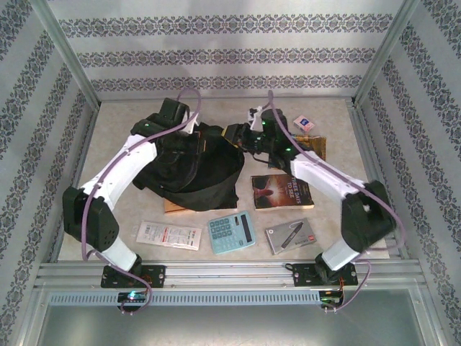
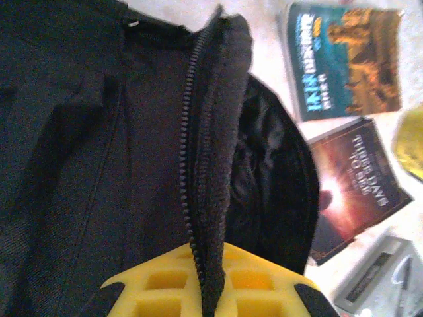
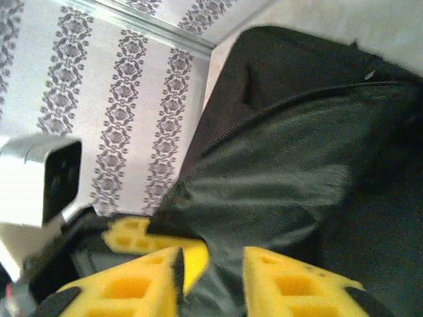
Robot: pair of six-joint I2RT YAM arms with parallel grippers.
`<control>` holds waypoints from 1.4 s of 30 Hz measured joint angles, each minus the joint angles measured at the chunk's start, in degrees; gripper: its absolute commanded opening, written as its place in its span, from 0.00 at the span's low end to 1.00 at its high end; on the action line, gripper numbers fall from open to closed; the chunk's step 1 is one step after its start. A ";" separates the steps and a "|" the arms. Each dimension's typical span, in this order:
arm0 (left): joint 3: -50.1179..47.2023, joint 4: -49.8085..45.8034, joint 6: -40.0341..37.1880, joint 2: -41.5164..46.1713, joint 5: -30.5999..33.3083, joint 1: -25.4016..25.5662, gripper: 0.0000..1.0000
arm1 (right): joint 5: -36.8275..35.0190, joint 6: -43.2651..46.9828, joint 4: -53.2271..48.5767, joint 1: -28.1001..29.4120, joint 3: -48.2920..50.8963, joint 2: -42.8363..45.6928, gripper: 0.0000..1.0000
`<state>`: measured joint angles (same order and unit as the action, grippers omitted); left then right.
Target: Pack the student bag
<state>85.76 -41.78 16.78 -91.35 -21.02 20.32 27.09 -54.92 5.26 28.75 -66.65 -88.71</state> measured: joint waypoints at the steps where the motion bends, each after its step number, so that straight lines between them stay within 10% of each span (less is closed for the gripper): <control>1: 0.00 0.57 0.50 0.94 -0.52 -0.66 0.00 | -1.07 2.05 -2.21 0.00 -0.02 1.95 0.37; 20: -4.74 13.22 8.66 6.23 -6.47 -6.91 0.00 | -3.02 23.02 -41.53 7.80 14.97 13.92 0.55; 35: -11.41 24.24 15.04 6.23 -14.08 -8.11 0.00 | 0.63 22.80 -37.81 10.91 25.99 10.16 0.48; 42: -11.41 24.70 15.58 6.23 -14.99 -8.46 0.00 | 2.89 20.57 -29.83 12.00 26.67 5.38 0.28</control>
<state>74.35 -17.08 32.36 -85.12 -36.01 11.86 29.98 -34.35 -24.58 40.75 -39.99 -83.33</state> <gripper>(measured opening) 0.075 0.348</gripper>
